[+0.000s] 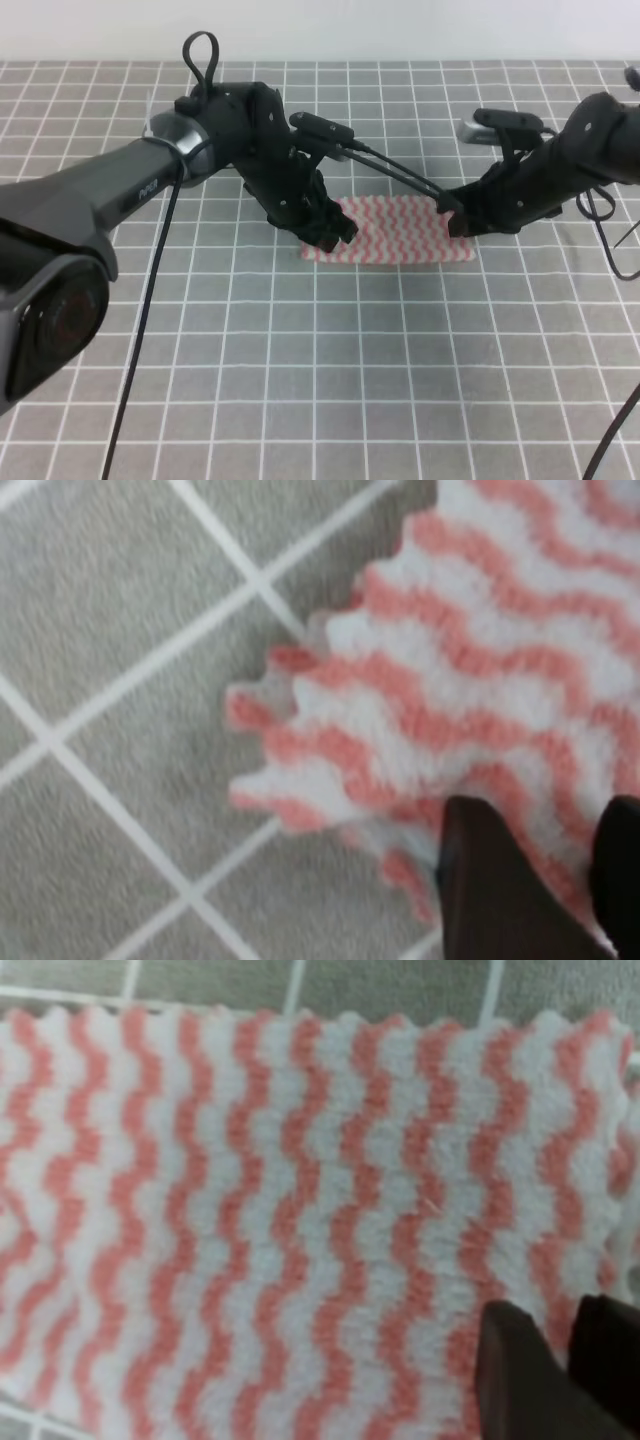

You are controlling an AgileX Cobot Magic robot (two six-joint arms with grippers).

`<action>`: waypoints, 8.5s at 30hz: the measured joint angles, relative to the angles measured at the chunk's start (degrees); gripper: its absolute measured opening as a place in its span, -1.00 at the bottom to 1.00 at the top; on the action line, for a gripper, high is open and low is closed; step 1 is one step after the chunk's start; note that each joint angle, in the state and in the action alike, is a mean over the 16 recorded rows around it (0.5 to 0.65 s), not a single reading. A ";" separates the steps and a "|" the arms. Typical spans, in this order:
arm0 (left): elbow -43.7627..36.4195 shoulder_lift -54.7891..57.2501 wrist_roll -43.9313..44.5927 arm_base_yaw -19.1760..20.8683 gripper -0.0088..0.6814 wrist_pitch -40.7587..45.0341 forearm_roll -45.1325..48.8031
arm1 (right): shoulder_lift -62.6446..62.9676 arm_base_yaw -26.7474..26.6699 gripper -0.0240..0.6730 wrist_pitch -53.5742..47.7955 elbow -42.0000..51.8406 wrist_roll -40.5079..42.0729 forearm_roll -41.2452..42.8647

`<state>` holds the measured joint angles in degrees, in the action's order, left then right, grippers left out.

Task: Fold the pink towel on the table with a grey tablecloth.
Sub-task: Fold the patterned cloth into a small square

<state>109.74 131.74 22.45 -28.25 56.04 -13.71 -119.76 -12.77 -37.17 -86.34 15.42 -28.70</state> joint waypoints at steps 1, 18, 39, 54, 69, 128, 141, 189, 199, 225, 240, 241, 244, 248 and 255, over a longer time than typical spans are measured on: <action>0.00 0.15 -0.21 0.00 -0.38 0.94 0.38 | -0.17 0.00 -0.58 0.18 0.01 0.02 0.08; 0.14 0.53 -2.08 -0.01 -0.52 11.39 5.05 | -1.55 0.02 -0.63 1.95 -0.09 -0.43 2.56; 0.59 -5.68 -2.35 0.07 -0.53 14.92 5.77 | 1.14 -0.51 -0.66 0.84 -2.98 1.21 2.08; 0.80 -7.11 -2.61 0.12 -0.53 2.30 5.47 | -2.25 -4.13 -0.90 1.14 -5.05 7.55 -4.58; 0.78 -5.80 -2.61 0.11 -0.60 4.36 5.48 | -4.68 -4.30 -0.92 1.69 -6.80 7.21 -2.91; 0.73 0.60 -2.27 0.12 -0.98 6.89 5.63 | -8.38 -3.40 -0.93 -21.13 -17.65 -1.99 9.62; 0.77 0.57 -2.15 0.12 -0.98 7.01 5.65 | -8.57 -3.40 -0.53 -22.96 -19.92 -1.97 10.27; 0.87 -13.57 -0.75 1.43 -0.98 3.89 5.64 | -6.70 -3.67 -0.97 -23.23 -20.41 2.99 0.08; 0.86 -19.03 -0.57 2.24 -0.98 3.56 4.14 | -6.54 -7.68 -0.97 -22.45 -20.43 7.28 -7.50; 0.84 -19.31 -0.17 2.24 -0.98 3.57 3.01 | -10.60 -15.74 -0.97 -13.26 -20.52 9.98 -15.55; 0.78 -19.31 0.01 2.28 -0.98 4.02 3.21 | -11.27 -15.72 -0.41 -14.95 -20.52 19.73 -25.91; 0.79 -19.28 0.04 2.29 -0.98 4.15 3.27 | -11.29 -15.60 -0.40 -15.20 -20.52 20.59 -26.52; 0.79 -19.20 0.18 2.30 -0.98 4.68 3.39 | -11.22 -15.06 -0.34 -16.07 -20.50 23.14 -28.20; 0.79 -19.20 0.36 2.31 -0.98 5.25 3.48 | -11.53 -14.13 -0.43 -16.95 -20.42 25.68 -28.85; 0.78 -19.22 0.86 2.29 -0.98 5.67 3.46 | -12.72 -12.76 -0.81 -17.60 -20.18 26.50 -26.57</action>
<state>110.52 112.52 23.31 -25.96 61.71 -10.25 -132.48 -25.52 -54.77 -106.52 41.92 -55.27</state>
